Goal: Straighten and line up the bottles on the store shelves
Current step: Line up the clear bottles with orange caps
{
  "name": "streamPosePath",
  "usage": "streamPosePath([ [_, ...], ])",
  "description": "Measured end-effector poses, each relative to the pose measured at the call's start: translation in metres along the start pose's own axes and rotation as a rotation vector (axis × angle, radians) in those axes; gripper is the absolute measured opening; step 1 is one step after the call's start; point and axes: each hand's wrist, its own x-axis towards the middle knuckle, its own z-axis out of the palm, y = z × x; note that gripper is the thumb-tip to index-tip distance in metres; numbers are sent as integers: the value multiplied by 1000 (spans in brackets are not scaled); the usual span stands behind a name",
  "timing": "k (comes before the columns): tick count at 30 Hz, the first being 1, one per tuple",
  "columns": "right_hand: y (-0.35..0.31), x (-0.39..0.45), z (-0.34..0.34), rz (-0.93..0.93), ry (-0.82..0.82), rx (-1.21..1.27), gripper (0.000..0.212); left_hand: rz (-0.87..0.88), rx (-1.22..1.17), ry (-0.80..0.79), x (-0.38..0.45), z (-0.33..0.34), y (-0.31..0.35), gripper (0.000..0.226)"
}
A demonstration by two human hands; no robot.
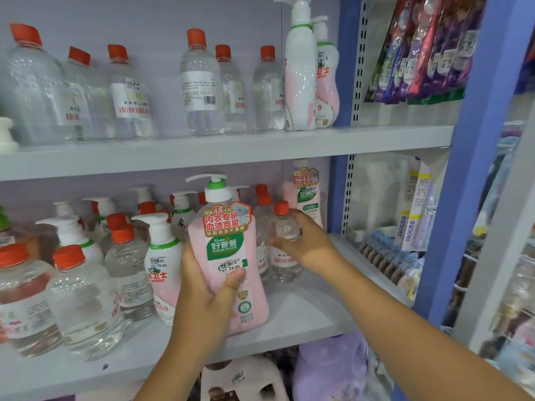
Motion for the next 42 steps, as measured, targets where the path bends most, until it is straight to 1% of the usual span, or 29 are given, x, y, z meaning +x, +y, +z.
streamPosePath([
  [1, -1, 4, -4, 3, 6, 11, 58, -1, 8, 2, 0, 0, -1, 58],
  [2, -1, 9, -11, 8, 61, 30, 50, -3, 16, 3, 0, -1, -1, 58],
  [4, 5, 23, -29, 11, 288, 110, 37, -4, 27, 5, 1, -1, -1, 59],
  [5, 7, 30, -39, 21, 370, 165, 36, -8, 28, 5, 0, 0, -1, 60],
  [6, 10, 37, -46, 51, 375, 198, 38, -14, 27, 6, 0, 0, -1, 59],
  [7, 13, 44, -50, 89, 316, 230, 41, -18, 27, 5, 0, 1, -1, 59],
  [9, 21, 55, -51, 152, 102, 278, 37, -21, 26, 3, 0, 2, 0, 62],
  [10, 27, 60, -49, 168, 32, 284, 40, -20, 26, 3, 1, 2, 0, 63],
  [11, 34, 66, -48, 185, 3, 277, 49, -17, 26, 5, 2, 3, 1, 65],
  [12, 38, 69, -48, 190, -1, 278, 59, -12, 26, 10, 2, 4, 1, 67],
  [13, 42, 72, -48, 189, 0, 275, 63, -8, 29, 15, 2, 5, 1, 67],
  [17, 48, 67, -52, 215, -9, 271, 52, -26, 45, 26, 4, 6, -3, 66],
  [20, 48, 40, -56, 220, 99, 210, 64, -23, 66, 34, 5, 9, -3, 68],
  [21, 45, 28, -59, 201, 145, 154, 57, -37, 64, 36, 5, 10, -2, 66],
  [22, 42, 13, -63, 184, 193, 104, 45, -60, 62, 41, 5, 11, -1, 61],
  [23, 39, -3, -67, 174, 223, 89, 37, -81, 67, 49, 5, 11, 0, 53],
  [25, 30, -39, -75, 188, 249, 143, 36, -117, 69, 62, 6, 11, 3, 39],
  [28, 14, -84, -81, 159, 161, 293, 29, -163, 44, 57, 4, 10, 9, 33],
  [31, -3, -113, -77, 151, 25, 411, 31, -161, 51, 45, -11, 9, 16, 37],
  [35, -16, -136, -62, 156, -65, 508, 33, -152, 74, 48, -45, -10, 25, 41],
  [37, -21, -142, -50, 152, -110, 571, 34, -172, 97, 92, -62, -29, 25, 39],
  [40, -27, -149, -17, 182, -223, 635, 35, -267, 72, 215, -81, -63, 24, 36],
  [42, -29, -160, 17, 229, -299, 642, 31, -339, 64, 299, -97, -91, 19, 45],
])
